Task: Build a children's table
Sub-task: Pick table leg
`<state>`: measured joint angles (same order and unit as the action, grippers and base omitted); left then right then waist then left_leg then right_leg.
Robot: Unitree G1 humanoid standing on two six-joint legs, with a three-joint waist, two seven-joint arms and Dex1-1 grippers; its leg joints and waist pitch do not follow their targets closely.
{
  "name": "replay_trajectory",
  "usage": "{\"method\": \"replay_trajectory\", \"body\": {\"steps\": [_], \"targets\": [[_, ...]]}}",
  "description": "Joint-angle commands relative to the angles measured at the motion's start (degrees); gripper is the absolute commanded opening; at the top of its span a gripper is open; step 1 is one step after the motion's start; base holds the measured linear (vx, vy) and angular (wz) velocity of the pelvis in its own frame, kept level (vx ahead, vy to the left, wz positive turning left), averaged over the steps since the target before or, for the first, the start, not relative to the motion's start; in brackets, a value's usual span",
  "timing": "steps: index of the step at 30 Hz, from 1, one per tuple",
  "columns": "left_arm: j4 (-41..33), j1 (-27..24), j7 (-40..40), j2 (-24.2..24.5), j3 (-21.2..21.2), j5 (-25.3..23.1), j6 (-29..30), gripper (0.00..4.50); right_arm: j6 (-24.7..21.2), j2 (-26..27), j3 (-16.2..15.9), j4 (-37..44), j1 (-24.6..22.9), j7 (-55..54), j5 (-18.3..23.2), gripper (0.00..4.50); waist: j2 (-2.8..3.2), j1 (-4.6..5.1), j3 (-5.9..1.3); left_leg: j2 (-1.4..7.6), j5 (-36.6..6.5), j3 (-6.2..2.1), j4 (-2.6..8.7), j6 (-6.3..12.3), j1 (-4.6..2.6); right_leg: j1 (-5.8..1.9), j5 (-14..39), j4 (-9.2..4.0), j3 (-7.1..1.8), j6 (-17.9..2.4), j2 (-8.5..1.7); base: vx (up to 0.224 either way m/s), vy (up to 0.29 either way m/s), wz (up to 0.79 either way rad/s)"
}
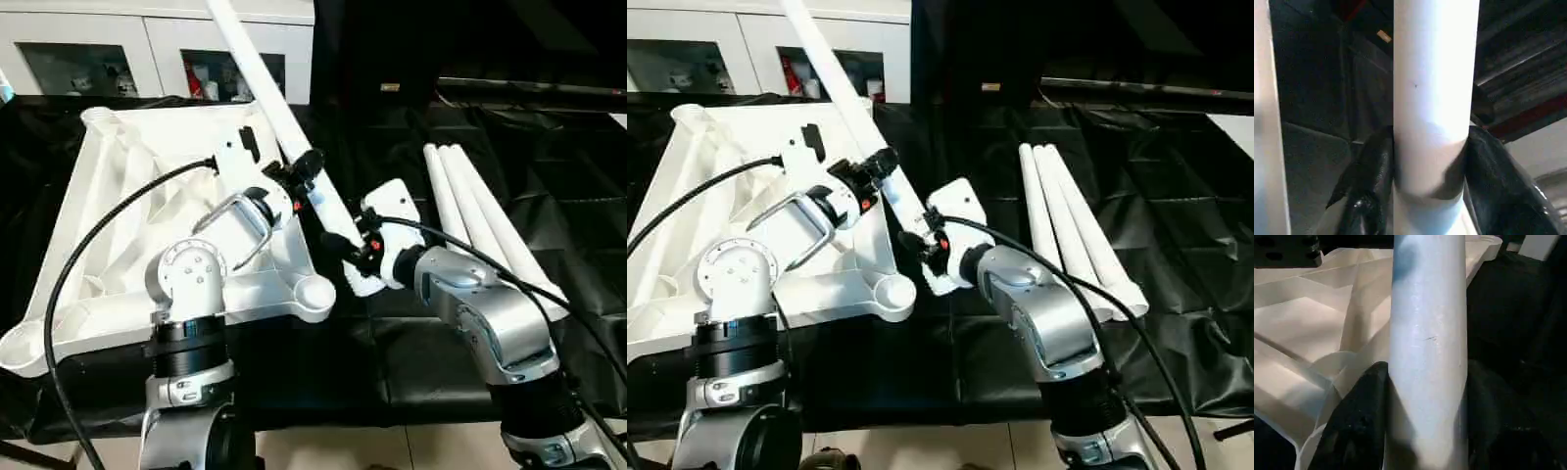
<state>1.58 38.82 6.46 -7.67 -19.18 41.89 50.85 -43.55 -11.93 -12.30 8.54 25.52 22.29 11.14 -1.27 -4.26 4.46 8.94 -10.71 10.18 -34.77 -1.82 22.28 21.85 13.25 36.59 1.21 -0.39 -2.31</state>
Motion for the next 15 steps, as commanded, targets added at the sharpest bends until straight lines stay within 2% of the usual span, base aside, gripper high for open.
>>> {"method": "replay_trajectory", "body": {"steps": [1,3,4,7,8,9,12,13,14,15], "targets": [[0.48,1.55,-0.69,-1.97,0.95,0.18,-0.68,1.94,0.8,-0.09,-0.13,1.52,0.78,0.49,-0.1,1.87,0.31,0.17,-4.03,3.84,-3.26,-1.81,3.43,0.43,-1.23,-2.84,-4.14,-4.1,-2.84,-11.98,-5.31,0.0,0.0,0.0],[0.63,1.38,-1.58,-1.53,1.72,-0.11,-0.72,1.86,0.92,-0.44,-0.4,1.64,0.74,0.64,-0.37,1.87,0.3,0.23,-4.03,3.84,-3.3,-1.82,3.44,0.43,-1.25,-2.9,-4.38,-4.08,-2.83,-12.11,-5.29,0.0,0.0,0.0],[0.56,1.34,-1.82,-1.55,1.8,0.07,-0.65,1.85,0.92,-0.61,-0.45,1.78,0.65,0.82,-0.33,1.87,0.48,0.2,-3.96,3.85,-3.35,-1.84,3.47,0.47,-1.26,-2.84,-4.47,-4.09,-2.84,-12.23,-5.33,0.0,0.0,0.0],[0.02,1.15,-2.45,-1.22,1.93,0.75,-0.98,1.84,1.85,-1.51,-0.87,2.44,0.21,2.1,-0.29,1.87,0.38,0.32,-3.85,3.87,-4.02,-1.83,3.52,0.37,-1.28,-2.85,-4.11,-4.18,-2.84,-12.32,-5.31,0.0,0.0,0.0],[-0.14,1.09,-2.66,-1.04,2.17,0.7,-1.31,1.83,2.17,-1.91,-1.12,2.6,0.18,2.46,-0.46,1.87,0.02,0.35,-3.87,3.85,-4.18,-1.77,3.5,0.4,-1.28,-2.95,-3.64,-4.25,-2.89,-12.19,-5.31,0.0,0.0,0.0],[-0.37,1.05,-3.0,-1.09,2.0,1.37,-1.23,1.82,2.7,-2.19,-1.44,2.65,0.28,2.15,-1.26,1.87,0.12,0.3,-3.84,3.88,-4.02,-1.81,3.52,0.41,-1.23,-2.97,-3.62,-4.16,-2.89,-12.23,-5.41,0.0,0.0,0.0],[-1.83,1.17,-5.27,-0.65,2.84,2.33,-1.02,1.82,3.66,-2.28,-0.76,2.92,0.19,3.47,-0.27,1.87,0.13,0.57,-3.71,3.89,-4.31,-1.77,3.54,0.66,-1.22,-2.85,-2.87,-4.27,-2.89,-12.3,-5.39,0.0,0.0,0.0],[-1.97,1.18,-5.51,-0.62,2.93,2.44,-0.98,1.82,3.76,-2.28,-0.65,2.95,0.17,3.61,-0.13,2.43,0.12,0.61,-3.72,3.89,-4.43,-1.78,3.53,0.73,-1.22,-2.88,-2.7,-4.29,-2.9,-12.38,-5.43,0.0,0.0,0.0],[-1.98,1.48,-6.92,-0.07,2.81,3.33,-0.51,1.82,2.18,-2.12,2.31,3.84,0.27,6.1,4.07,2.57,0.0,0.72,-3.83,3.86,-4.12,-1.77,3.47,1.09,-1.2,-3.0,-2.72,-4.22,-2.89,-12.49,-5.42,0.0,0.0,0.0],[-1.98,1.48,-6.92,-0.07,2.81,3.33,-0.51,1.82,2.18,-2.12,2.31,3.84,0.27,6.1,4.07,2.57,0.0,0.72,-3.8,3.73,-4.23,-1.7,3.43,1.55,-1.19,-3.03,-2.7,-4.26,-2.91,-12.55,-5.38,0.0,0.0,0.0]]}}
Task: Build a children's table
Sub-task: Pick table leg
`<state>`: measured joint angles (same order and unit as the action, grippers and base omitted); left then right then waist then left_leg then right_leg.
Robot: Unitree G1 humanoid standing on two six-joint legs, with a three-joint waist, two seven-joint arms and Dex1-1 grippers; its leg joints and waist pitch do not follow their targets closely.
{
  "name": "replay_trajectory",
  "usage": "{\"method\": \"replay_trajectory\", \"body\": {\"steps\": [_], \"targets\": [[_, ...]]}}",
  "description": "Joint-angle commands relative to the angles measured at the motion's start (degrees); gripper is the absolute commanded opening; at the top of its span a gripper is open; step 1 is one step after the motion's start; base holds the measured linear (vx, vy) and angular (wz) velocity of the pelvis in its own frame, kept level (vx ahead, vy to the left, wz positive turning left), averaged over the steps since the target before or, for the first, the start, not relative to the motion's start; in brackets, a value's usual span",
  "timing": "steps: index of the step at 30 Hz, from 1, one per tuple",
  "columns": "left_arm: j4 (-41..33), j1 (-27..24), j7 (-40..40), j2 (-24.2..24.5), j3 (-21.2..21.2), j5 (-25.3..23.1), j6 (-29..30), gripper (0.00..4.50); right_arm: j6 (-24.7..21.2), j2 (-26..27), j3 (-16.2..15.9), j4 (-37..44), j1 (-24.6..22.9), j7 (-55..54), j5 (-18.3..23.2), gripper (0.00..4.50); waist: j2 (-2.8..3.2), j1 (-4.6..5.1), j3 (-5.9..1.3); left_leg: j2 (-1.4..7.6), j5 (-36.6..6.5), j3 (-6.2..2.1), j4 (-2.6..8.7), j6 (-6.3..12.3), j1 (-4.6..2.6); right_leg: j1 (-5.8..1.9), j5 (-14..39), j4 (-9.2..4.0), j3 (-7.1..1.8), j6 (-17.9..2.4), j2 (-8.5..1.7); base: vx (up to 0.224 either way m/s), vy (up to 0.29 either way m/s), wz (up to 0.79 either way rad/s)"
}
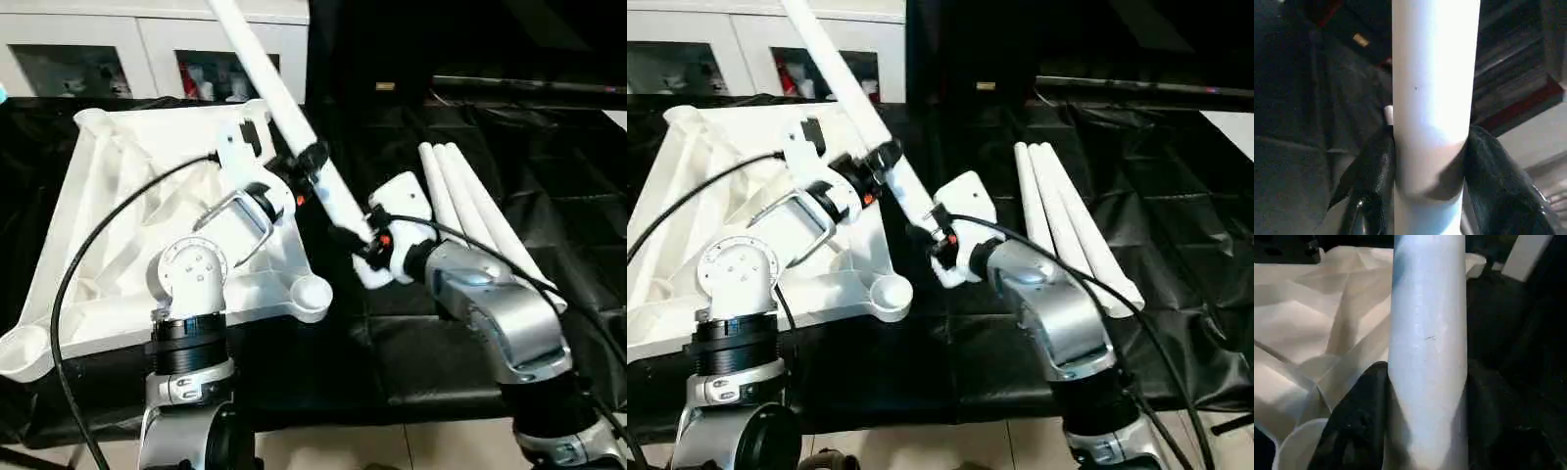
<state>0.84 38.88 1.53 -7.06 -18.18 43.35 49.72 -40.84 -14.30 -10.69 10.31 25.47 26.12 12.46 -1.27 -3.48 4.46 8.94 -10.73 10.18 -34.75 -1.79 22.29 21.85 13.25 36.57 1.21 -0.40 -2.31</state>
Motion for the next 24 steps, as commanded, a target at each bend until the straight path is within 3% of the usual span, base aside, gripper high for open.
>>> {"method": "replay_trajectory", "body": {"steps": [1,2,3,5,7,8,11,14,15,16,18,20,24], "targets": [[-1.16,1.51,-2.34,-0.48,1.78,2.03,0.79,1.82,-0.84,0.05,1.29,2.4,0.37,3.14,3.74,2.63,-0.09,-0.03,-3.85,3.89,-4.02,-1.7,3.4,1.87,-1.18,-2.98,-2.69,-4.26,-2.91,-12.62,-5.41,0.0,0.0,0.0],[-1.04,1.71,-3.46,0.01,1.73,2.46,0.9,1.82,-0.94,-0.52,1.98,2.87,0.65,3.75,4.33,2.91,-0.03,-0.09,-3.89,3.89,-3.31,-1.74,3.37,2.03,-1.16,-2.97,-3.26,-4.13,-2.86,-12.77,-5.36,0.0,0.0,0.0],[-0.83,1.86,-4.4,0.37,1.8,2.76,0.95,1.82,-1.01,-0.88,2.5,2.96,0.86,4.07,4.69,2.99,-0.39,0.04,-3.86,3.9,-3.21,-1.64,3.39,2.14,-1.19,-2.91,-3.31,-4.22,-2.86,-12.83,-5.29,0.0,0.0,0.0],[-0.55,2.03,-5.77,1.32,2.22,3.02,1.39,1.82,-1.97,-1.8,3.62,3.6,0.96,5.83,6.63,3.1,-0.2,0.04,-3.8,3.81,-3.32,-1.6,3.34,2.4,-1.19,-2.89,-2.3,-4.28,-2.87,-13.04,-5.3,0.0,0.0,0.0],[-1.51,1.81,-11.99,5.56,4.68,3.36,3.26,1.82,-6.3,-3.99,8.1,4.88,1.02,9.88,12.72,3.16,-0.33,-0.19,-3.73,3.76,-3.17,-1.63,3.39,3.08,-1.41,-2.86,-1.45,-4.25,-2.91,-12.39,-5.26,0.0,0.0,0.0],[-1.82,1.72,-12.86,6.33,5.12,3.25,3.49,1.82,-7.18,-4.35,8.98,4.99,1.05,10.51,13.83,3.16,-0.21,-0.24,-3.85,3.84,-2.68,-1.68,3.38,3.12,-1.29,-2.95,-1.68,-4.05,-2.89,-12.3,-5.32,0.0,0.0,0.0],[-1.8,1.95,-15.51,8.28,4.55,4.9,4.9,1.82,-10.41,-5.77,11.62,4.51,1.42,12.42,16.95,3.16,-0.63,-0.08,-3.85,3.79,-1.9,-1.5,3.31,3.03,-1.32,-2.82,-1.86,-4.11,-2.72,-13.43,-5.28,0.0,0.0,0.0],[-1.99,1.79,-18.55,10.45,5.14,5.56,5.68,1.82,-12.36,-6.66,13.03,3.85,1.8,13.51,19.14,3.16,-0.53,-0.14,-3.7,3.8,-2.08,-1.43,3.34,2.85,-1.29,-2.74,-0.29,-4.26,-2.78,-13.48,-5.39,0.0,0.0,0.0],[-1.62,1.8,-22.21,12.18,5.41,6.78,6.63,1.82,-15.12,-7.03,14.92,2.74,2.52,14.09,21.99,3.16,-1.11,-0.04,-3.72,3.76,-2.16,-1.32,3.38,2.85,-1.32,-2.75,0.53,-4.34,-2.78,-13.22,-5.28,0.0,0.0,0.0],[-1.43,1.83,-23.3,12.64,5.39,7.33,7.03,1.82,-16.05,-7.07,15.47,2.41,2.74,14.15,22.8,3.16,-0.7,-0.26,-3.78,3.62,-1.48,-1.42,3.37,2.94,-1.39,-2.77,1.0,-4.18,-2.75,-13.26,-5.42,0.0,0.0,0.0],[-1.87,1.96,-26.26,14.39,6.7,7.79,7.67,1.82,-17.33,-7.62,15.63,2.24,2.76,14.77,23.9,3.16,-0.87,-0.14,-3.82,3.73,-1.55,-1.35,3.37,2.47,-1.41,-2.66,1.21,-4.24,-2.67,-13.2,-5.3,0.0,0.0,0.0],[-2.3,2.32,-28.08,15.16,6.93,8.69,8.28,1.82,-19.26,-7.64,16.18,2.2,2.56,15.78,26.02,3.16,-0.53,-0.24,-3.87,3.79,-1.06,-1.37,3.38,2.38,-1.42,-2.63,0.75,-4.09,-2.67,-13.2,-5.37,0.0,0.0,0.0],[-2.28,2.89,-28.87,14.77,6.04,10.27,8.47,1.82,-21.53,-8.32,16.22,2.98,1.78,16.61,27.74,3.16,-0.65,-0.41,-4.18,3.81,-0.54,-1.28,3.24,2.04,-1.41,-2.86,-1.01,-3.97,-2.66,-14.13,-5.49,0.0,0.0,0.0]]}}
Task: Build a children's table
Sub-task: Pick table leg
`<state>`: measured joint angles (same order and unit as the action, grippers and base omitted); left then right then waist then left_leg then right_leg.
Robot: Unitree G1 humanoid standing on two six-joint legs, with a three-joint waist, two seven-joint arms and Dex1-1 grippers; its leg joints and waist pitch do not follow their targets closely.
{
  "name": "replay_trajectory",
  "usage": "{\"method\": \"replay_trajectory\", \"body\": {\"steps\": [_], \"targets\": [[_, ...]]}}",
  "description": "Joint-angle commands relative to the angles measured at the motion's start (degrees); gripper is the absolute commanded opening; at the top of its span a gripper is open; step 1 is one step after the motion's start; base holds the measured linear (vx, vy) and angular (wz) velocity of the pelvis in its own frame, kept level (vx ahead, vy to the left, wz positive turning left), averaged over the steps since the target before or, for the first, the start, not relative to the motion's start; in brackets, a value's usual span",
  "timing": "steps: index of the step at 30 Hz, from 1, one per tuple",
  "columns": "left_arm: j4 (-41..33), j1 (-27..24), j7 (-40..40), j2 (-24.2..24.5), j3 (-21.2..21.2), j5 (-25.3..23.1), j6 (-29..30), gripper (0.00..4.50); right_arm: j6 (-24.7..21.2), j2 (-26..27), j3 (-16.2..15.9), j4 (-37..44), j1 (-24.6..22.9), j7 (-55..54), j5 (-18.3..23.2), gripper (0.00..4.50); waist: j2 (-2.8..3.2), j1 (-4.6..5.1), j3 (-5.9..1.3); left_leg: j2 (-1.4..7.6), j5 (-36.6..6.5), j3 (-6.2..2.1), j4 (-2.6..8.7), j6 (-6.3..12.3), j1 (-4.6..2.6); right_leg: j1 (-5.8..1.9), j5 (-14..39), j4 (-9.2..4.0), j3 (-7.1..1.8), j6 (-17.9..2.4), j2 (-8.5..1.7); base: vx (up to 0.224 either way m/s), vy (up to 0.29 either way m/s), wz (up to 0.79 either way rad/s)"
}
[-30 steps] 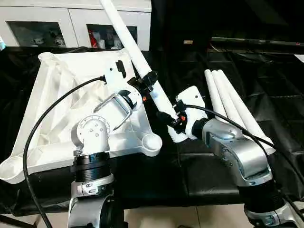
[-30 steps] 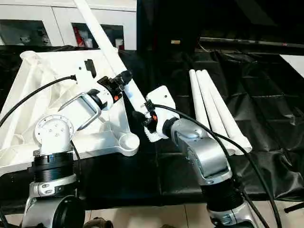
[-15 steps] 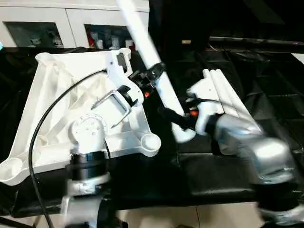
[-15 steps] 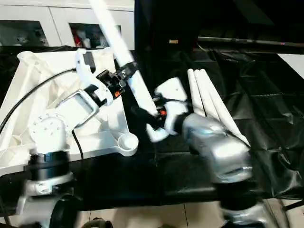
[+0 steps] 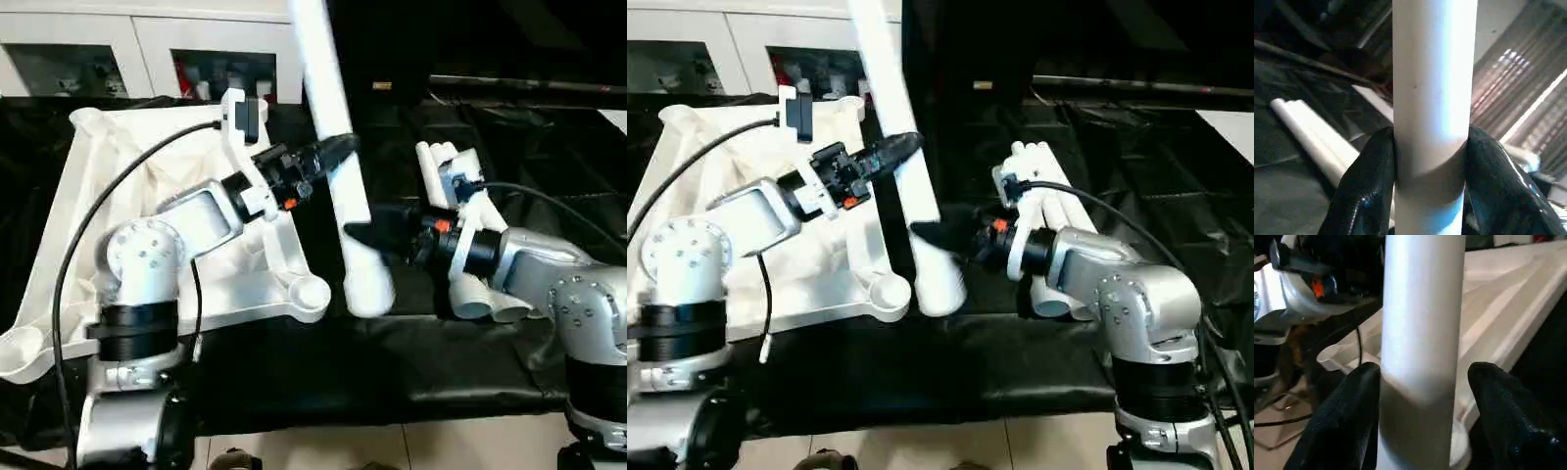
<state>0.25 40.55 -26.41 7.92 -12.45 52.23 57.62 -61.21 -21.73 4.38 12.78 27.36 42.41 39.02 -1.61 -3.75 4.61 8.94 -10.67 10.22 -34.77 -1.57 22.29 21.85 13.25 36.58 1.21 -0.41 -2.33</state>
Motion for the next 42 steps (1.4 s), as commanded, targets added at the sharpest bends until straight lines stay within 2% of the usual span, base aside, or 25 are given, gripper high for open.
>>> {"method": "replay_trajectory", "body": {"steps": [1,3,6,8,11,14,19,20,21,22,24,25,27,30,32,36,38,39,41,42], "targets": [[-1.89,1.24,-1.35,-0.28,0.24,1.91,0.69,1.82,-1.73,-0.95,1.21,0.73,-0.38,0.5,1.87,3.16,-0.4,-0.27,-4.31,3.8,-0.39,-1.3,3.27,1.83,-1.33,-2.88,-1.4,-3.97,-2.68,-14.14,-5.48,0.0,0.0,0.0],[-3.31,0.76,-3.8,-0.26,0.73,3.49,0.32,1.82,-3.37,-1.11,1.28,1.53,-1.3,1.0,3.91,3.16,-0.53,-0.38,-4.52,3.82,-0.35,-1.26,3.22,1.84,-1.3,-3.01,-1.77,-3.9,-2.67,-14.35,-5.51,0.0,0.0,0.0],[-3.16,0.83,-3.9,-0.44,0.64,3.66,0.27,1.82,-3.67,-1.22,1.07,1.51,-1.5,1.04,4.14,2.78,-0.6,-0.45,-4.47,3.79,-0.45,-1.22,3.19,1.83,-1.25,-2.98,-1.38,-3.92,-2.69,-14.1,-5.53,0.0,0.0,0.0],[-2.86,0.92,-4.33,-0.29,0.91,2.99,-0.3,1.82,-3.1,-1.72,-0.13,1.11,-1.58,0.42,2.72,2.66,-0.52,-0.5,-4.61,3.77,-0.52,-1.23,3.14,1.51,-1.29,-2.99,-0.96,-3.94,-2.69,-13.76,-5.46,0.0,0.0,0.0],[-2.57,0.96,-4.71,-0.22,1.35,2.79,-1.04,1.82,-2.18,-1.58,-0.1,0.08,-0.89,-1.18,1.46,2.49,-1.05,-0.42,-4.59,3.73,-1.12,-1.11,3.17,0.93,-1.29,-3.01,0.8,-4.12,-2.74,-13.05,-5.43,0.0,0.0,0.0],[-2.25,0.8,-4.76,-0.05,1.79,1.96,-1.78,1.82,-1.53,-1.13,0.07,-0.73,-0.01,-3.23,0.74,2.22,-0.8,-0.48,-4.65,3.71,-0.76,-1.15,3.12,0.77,-1.33,-2.9,1.18,-4.04,-2.73,-12.43,-5.36,0.0,0.0,0.0],[-2.13,0.15,-4.9,0.33,2.74,0.2,-2.59,1.82,1.24,-0.76,-1.18,0.12,0.26,-4.16,-0.9,2.02,-0.86,-0.47,-4.79,3.71,-0.32,-1.18,3.06,0.79,-1.27,-2.92,-0.28,-3.86,-2.7,-12.25,-5.35,0.0,0.0,0.0],[0.25,1.29,0.27,-0.12,2.67,-3.24,-3.98,1.82,2.92,0.03,-2.03,0.69,0.69,-6.16,-2.79,1.99,-0.94,-0.44,-4.77,3.72,-0.33,-1.16,3.06,0.82,-1.3,-2.88,-0.34,-3.84,-2.71,-12.29,-5.33,0.0,0.0,0.0],[1.41,1.72,1.32,-0.71,1.73,-2.45,-3.43,2.52,3.99,0.46,-2.73,0.92,0.94,-7.5,-4.21,1.97,-0.88,-0.28,-4.66,3.74,-0.54,-1.17,3.12,0.53,-1.29,-2.7,0.09,-3.95,-2.66,-12.16,-5.21,0.0,0.0,0.0],[1.62,1.78,1.4,-0.82,1.54,-2.15,-3.29,2.52,4.22,0.53,-2.89,0.95,0.99,-7.78,-4.46,1.97,-0.81,-0.32,-4.7,3.65,-0.77,-1.18,3.06,0.14,-1.32,-2.77,0.46,-3.92,-2.65,-12.14,-5.27,0.0,0.0,0.0],[1.31,1.91,2.76,-1.23,2.05,-3.24,-4.4,2.52,6.71,1.15,-6.71,1.57,2.2,-11.62,-9.09,1.92,-0.7,-0.26,-4.68,3.74,-1.0,-1.3,3.17,-0.87,-1.37,-2.75,1.56,-3.97,-2.66,-11.9,-5.31,0.0,0.0,0.0],[0.81,1.93,4.58,-1.45,3.21,-5.89,-6.14,2.61,6.99,2.37,-7.34,1.62,2.92,-13.54,-10.06,1.91,-0.83,-0.19,-4.69,3.68,-1.34,-1.27,3.18,-1.14,-1.37,-2.85,1.89,-3.97,-2.71,-11.59,-5.31,0.0,0.0,0.0],[0.79,2.02,9.57,-2.86,4.43,-10.4,-8.93,2.94,7.78,4.27,-8.53,1.51,4.08,-16.65,-12.02,1.91,-0.68,0.08,-4.64,3.77,-1.7,-1.37,3.25,-1.32,-1.25,-2.78,1.92,-4.07,-2.79,-11.1,-5.29,0.0,0.0,0.0],[1.5,2.27,13.93,-4.92,4.43,-12.99,-10.82,2.95,8.3,6.27,-9.25,0.47,5.97,-20.8,-14.64,1.9,-0.75,0.17,-4.71,3.78,-1.74,-1.38,3.25,-1.32,-1.31,-2.93,0.92,-3.94,-2.85,-11.0,-5.35,0.0,0.0,0.0],[2.27,2.3,16.24,-6.46,3.63,-13.18,-11.48,2.99,8.63,7.6,-9.27,-0.14,6.88,-22.24,-15.26,1.9,-0.57,0.1,-4.75,3.73,-1.4,-1.39,3.21,-1.37,-1.26,-2.89,-0.46,-3.83,-2.82,-11.15,-5.28,0.0,0.0,0.0],[3.8,2.39,19.9,-8.47,1.81,-13.37,-13.1,2.99,10.13,8.0,-11.25,-0.55,7.15,-22.85,-17.1,1.9,-0.66,0.05,-4.78,3.61,-1.53,-1.38,3.14,-1.19,-1.19,-3.03,-2.7,-3.74,-2.84,-11.33,-5.13,0.0,0.0,0.0],[5.22,2.94,23.13,-9.31,0.0,-14.32,-14.79,2.71,11.29,7.82,-12.58,-1.14,6.99,-24.3,-19.91,1.9,-0.65,0.07,-4.84,3.6,-1.69,-1.41,3.08,-1.15,-1.14,-3.11,-3.0,-3.75,-2.85,-11.4,-5.24,0.0,0.0,0.0],[5.34,2.99,23.43,-9.47,-0.49,-14.11,-14.9,2.64,11.29,7.94,-12.67,-1.21,6.81,-24.3,-20.03,1.9,-0.51,0.07,-4.84,3.58,-1.68,-1.47,3.09,-1.18,-1.19,-3.12,-3.17,-3.71,-2.81,-11.34,-5.12,0.0,0.0,0.0],[5.19,3.11,23.68,-9.83,-1.27,-13.71,-15.07,2.61,11.41,8.41,-12.53,-1.36,6.5,-24.55,-19.94,1.9,-0.67,0.1,-4.81,3.63,-2.12,-1.45,3.11,-1.05,-1.23,-3.12,-2.75,-3.71,-2.84,-11.57,-5.21,0.0,0.0,0.0],[5.13,3.17,23.74,-10.01,-1.48,-13.63,-15.29,2.34,11.44,8.53,-12.51,-1.38,6.42,-24.61,-19.95,1.9,-0.63,0.09,-4.82,3.63,-2.14,-1.46,3.09,-0.98,-1.23,-3.12,-2.83,-3.71,-2.84,-11.64,-5.21,0.0,0.0,0.0]]}}
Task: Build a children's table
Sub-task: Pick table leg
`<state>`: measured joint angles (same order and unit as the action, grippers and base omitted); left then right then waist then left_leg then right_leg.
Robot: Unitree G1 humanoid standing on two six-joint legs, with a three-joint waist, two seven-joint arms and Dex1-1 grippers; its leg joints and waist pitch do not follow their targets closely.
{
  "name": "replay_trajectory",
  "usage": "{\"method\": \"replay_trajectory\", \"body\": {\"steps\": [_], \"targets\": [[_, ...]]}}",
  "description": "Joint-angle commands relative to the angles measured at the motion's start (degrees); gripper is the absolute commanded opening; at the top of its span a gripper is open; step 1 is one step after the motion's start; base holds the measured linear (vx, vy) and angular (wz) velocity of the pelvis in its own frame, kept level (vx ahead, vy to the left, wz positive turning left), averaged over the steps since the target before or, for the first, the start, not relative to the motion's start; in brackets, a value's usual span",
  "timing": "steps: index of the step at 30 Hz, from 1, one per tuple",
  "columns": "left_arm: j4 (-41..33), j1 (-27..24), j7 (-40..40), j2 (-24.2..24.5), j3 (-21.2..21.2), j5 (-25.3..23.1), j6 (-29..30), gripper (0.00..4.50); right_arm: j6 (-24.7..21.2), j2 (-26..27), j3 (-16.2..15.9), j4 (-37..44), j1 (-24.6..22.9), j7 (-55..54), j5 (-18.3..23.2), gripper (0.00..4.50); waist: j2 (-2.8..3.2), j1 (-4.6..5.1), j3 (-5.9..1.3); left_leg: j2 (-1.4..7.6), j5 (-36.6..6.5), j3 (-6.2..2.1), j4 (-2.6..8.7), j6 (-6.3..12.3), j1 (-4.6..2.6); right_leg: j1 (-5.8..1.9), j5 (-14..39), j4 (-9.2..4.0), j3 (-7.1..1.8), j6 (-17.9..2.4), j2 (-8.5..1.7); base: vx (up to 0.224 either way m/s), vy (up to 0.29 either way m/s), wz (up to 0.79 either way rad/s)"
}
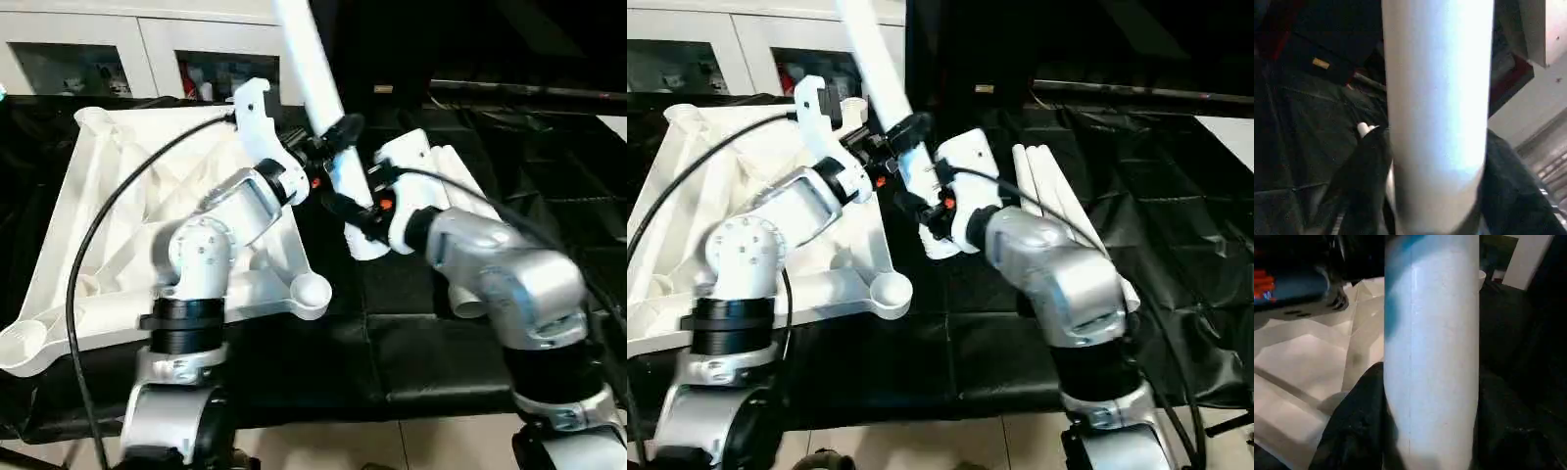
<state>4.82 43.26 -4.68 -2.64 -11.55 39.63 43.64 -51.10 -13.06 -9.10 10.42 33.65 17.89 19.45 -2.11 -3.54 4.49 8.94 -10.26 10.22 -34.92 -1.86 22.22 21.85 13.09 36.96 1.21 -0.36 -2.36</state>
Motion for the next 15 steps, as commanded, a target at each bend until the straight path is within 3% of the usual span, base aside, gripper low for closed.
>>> {"method": "replay_trajectory", "body": {"steps": [1,2,7,9,15], "targets": [[0.56,0.46,2.01,0.55,-2.38,-1.04,-1.3,2.34,1.33,-0.14,0.97,0.98,0.13,-0.09,-0.38,1.9,-0.11,-0.12,-4.7,3.65,-2.58,-1.49,3.27,-0.55,-1.16,-3.09,-2.73,-4.07,-2.79,-11.67,-5.13,0.0,0.0,0.0],[0.49,0.6,2.68,0.48,-2.54,-1.28,-1.91,2.24,1.7,-0.1,0.78,0.9,0.15,-0.09,-0.7,1.9,0.18,-0.15,-4.71,3.66,-2.61,-1.52,3.25,-0.62,-1.22,-3.04,-2.78,-4.02,-2.8,-11.69,-5.15,0.0,0.0,0.0],[1.16,0.72,3.45,0.6,-3.0,-1.46,-3.05,1.94,4.69,-1.04,-0.91,0.14,0.32,0.46,-2.88,1.9,0.13,-0.14,-4.72,3.67,-3.04,-1.5,3.24,-1.0,-1.21,-3.11,-3.37,-4.03,-2.82,-11.84,-5.15,0.0,0.0,0.0],[0.53,0.5,1.22,1.21,-2.18,-0.49,-1.78,1.93,3.97,0.81,2.28,-0.14,-0.26,1.55,0.59,2.45,0.07,-0.08,-4.71,3.61,-3.41,-1.48,3.24,-0.63,-1.17,-3.11,-2.74,-4.07,-2.85,-11.93,-5.2,0.0,0.0,0.0],[-0.75,-0.18,-3.95,3.51,-0.06,0.2,0.21,1.88,-0.37,-2.28,5.16,1.74,-0.65,8.0,6.48,3.03,-0.03,-0.24,-4.72,3.69,-2.45,-1.45,3.21,0.35,-1.29,-3.12,-3.71,-3.94,-2.78,-11.58,-5.14,0.0,0.0,0.0]]}}
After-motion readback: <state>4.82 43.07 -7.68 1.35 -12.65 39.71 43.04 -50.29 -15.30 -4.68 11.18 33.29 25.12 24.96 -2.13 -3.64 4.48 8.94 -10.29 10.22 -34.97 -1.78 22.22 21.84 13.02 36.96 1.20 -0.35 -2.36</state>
